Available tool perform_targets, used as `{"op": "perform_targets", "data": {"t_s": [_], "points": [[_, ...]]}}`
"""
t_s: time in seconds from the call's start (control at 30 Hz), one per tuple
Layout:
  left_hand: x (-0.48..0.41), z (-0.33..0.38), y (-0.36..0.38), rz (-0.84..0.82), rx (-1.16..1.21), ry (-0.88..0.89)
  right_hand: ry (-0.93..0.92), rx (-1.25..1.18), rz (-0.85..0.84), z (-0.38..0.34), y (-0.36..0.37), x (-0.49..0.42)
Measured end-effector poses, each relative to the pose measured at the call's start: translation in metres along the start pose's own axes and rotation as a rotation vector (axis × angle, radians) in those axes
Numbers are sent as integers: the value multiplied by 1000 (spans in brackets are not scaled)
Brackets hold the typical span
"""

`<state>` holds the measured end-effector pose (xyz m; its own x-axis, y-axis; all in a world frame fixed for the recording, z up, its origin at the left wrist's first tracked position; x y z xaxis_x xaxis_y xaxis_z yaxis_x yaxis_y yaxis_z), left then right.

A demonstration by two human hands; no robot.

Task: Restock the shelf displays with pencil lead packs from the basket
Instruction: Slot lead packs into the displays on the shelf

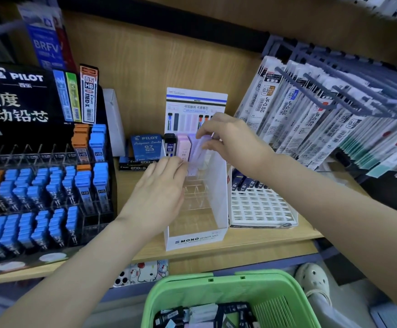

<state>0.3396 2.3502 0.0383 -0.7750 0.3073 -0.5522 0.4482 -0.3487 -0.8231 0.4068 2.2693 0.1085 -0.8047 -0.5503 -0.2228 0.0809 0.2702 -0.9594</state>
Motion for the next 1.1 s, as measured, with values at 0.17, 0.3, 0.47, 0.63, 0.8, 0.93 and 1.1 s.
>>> {"op": "perform_targets", "data": {"t_s": [0.17,0.3,0.47,0.63,0.8,0.93,1.1], "points": [[-4,-4,-8,-3,-45,28,71,-117,37,8,0,-5],[-5,-8,-10,-27,-104,63,97,-140,44,13,-2,-6],[-6,-10,-12,-79,-118,81,48,-56,-28,8,3,-11],[-5,-9,-14,-104,-160,99,24,-1,59,2,10,-3],[0,-7,-13,-183,-162,94,41,72,118,-3,12,16],[7,-2,-19,-191,-190,67,53,120,122,-7,13,38],[32,30,-27,-133,-173,56,42,105,306,-6,7,106]]}}
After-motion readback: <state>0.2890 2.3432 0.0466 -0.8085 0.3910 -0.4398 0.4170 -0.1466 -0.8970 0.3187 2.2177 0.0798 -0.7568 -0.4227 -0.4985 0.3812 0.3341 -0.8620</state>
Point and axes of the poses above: each hand's wrist, its own x-axis away from the middle knuckle, its own y-axis out of the palm, z = x × y, the point moved 9 cm from there along -x, towards the middle knuckle, and after that the axes turned 3 degrees about x, right-handed, at the moved point
